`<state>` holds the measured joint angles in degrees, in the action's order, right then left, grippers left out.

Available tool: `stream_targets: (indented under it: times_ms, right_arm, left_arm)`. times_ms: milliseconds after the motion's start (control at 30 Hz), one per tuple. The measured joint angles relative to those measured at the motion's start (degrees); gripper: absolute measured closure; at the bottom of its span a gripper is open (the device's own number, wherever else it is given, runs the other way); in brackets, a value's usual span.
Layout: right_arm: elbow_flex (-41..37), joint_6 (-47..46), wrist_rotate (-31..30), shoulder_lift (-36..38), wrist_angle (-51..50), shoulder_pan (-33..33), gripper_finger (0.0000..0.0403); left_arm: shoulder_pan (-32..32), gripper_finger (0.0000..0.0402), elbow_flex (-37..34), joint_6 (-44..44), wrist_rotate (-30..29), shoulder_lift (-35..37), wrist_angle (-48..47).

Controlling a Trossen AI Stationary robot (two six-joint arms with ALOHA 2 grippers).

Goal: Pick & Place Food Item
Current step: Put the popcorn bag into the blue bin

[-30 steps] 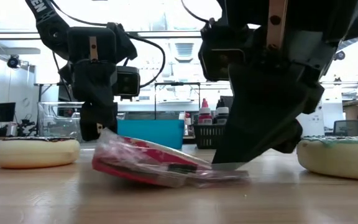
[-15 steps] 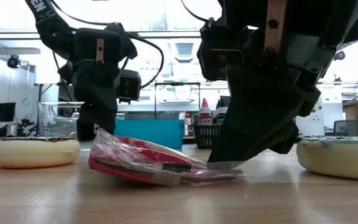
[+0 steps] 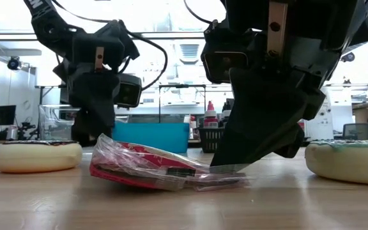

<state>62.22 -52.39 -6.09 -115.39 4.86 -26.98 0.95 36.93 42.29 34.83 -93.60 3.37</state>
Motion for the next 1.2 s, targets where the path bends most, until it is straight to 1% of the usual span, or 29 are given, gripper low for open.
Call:
stream_targets:
  times_ms: [400,733,967,1200]
  right_arm:
    - [0.0,0.05,-0.04,0.0,0.07,0.07,0.0394]
    - [0.0,0.18,-0.13,0.0,0.07,0.26,0.0394]
    - [0.0,0.51,-0.13,0.0,0.07,0.26,0.0394]
    - [0.0,0.53,-0.13,0.0,0.04,0.26,0.0394]
  left_arm:
    - [0.0,0.0269,0.83,0.8,0.24,-3.29,-1.33]
    - [-0.55,0.0269,5.51,-0.24,6.56,-9.74,-2.53]
    - [-0.66,0.0269,6.32,-0.64,7.01,-9.76,-3.69]
    - [-1.22,0.0273,6.51,-2.05,8.09,-9.32,-2.33]
